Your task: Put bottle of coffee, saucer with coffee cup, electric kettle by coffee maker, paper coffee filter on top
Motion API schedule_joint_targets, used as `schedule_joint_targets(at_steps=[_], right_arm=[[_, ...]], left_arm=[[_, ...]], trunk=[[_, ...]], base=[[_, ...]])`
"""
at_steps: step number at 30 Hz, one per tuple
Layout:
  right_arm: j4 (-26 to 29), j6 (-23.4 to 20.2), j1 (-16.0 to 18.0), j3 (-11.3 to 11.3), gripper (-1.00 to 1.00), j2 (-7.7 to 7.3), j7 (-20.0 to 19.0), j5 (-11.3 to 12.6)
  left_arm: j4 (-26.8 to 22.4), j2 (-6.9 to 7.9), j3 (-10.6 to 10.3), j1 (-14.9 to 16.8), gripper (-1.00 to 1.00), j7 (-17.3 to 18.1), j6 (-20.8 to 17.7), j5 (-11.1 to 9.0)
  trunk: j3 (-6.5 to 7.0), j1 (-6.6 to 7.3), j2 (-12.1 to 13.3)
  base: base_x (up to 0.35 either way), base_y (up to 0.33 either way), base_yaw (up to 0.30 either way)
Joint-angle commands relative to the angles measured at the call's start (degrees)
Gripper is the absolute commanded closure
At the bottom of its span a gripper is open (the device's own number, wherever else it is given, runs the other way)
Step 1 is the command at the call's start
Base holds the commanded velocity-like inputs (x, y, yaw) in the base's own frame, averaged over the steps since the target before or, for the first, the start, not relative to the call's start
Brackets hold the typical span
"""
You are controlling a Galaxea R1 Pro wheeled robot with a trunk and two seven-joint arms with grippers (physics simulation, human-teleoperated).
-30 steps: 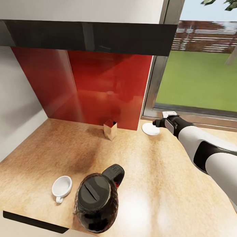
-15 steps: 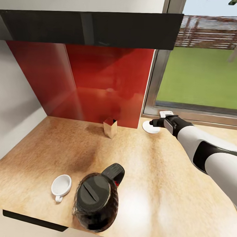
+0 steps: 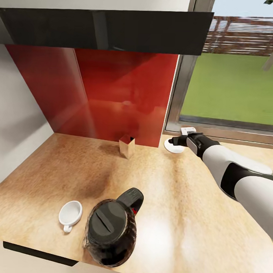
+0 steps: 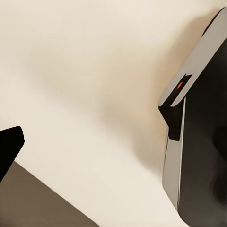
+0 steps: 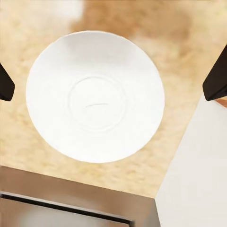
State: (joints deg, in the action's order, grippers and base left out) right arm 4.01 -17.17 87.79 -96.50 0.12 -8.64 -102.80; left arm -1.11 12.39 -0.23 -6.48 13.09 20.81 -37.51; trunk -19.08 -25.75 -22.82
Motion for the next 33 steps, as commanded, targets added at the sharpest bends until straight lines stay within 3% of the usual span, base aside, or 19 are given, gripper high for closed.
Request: schedule_joint_targets(at_steps=[1, 11, 20, 33], right_arm=[[0.1, 0.1, 0.0, -0.4, -1.0, 0.07, -0.2, -0.5], [0.4, 1.8, -0.1, -0.4, -1.0, -0.15, 0.8, -0.2], [0.6, 2.1, -0.4, -0.4, -1.0, -0.04, 5.0, 0.0], [0.5, 2.0, -0.4, -0.4, -1.0, 0.14, 5.4, 0.1]], left_arm=[[-0.1, -0.06, 0.0, 0.0, -1.0, 0.4, 0.0, -0.4], [0.0, -0.17, 0.0, 0.0, -1.0, 0.3, 0.0, -0.5], [-0.1, -0.17, 0.0, 0.0, -1.0, 0.3, 0.0, -0.4], [0.0, -0.52, -0.1, 0.0, -1.0, 0.3, 0.0, -0.5]], trunk=[[-0.09, -0.03, -0.1], [-0.09, -0.03, -0.1], [-0.09, -0.03, -0.1], [-0.09, -0.03, -0.1]], base=[[0.0, 0.006, 0.0], [0.0, 0.052, 0.0], [0.0, 0.002, 0.0], [0.0, 0.09, 0.0]])
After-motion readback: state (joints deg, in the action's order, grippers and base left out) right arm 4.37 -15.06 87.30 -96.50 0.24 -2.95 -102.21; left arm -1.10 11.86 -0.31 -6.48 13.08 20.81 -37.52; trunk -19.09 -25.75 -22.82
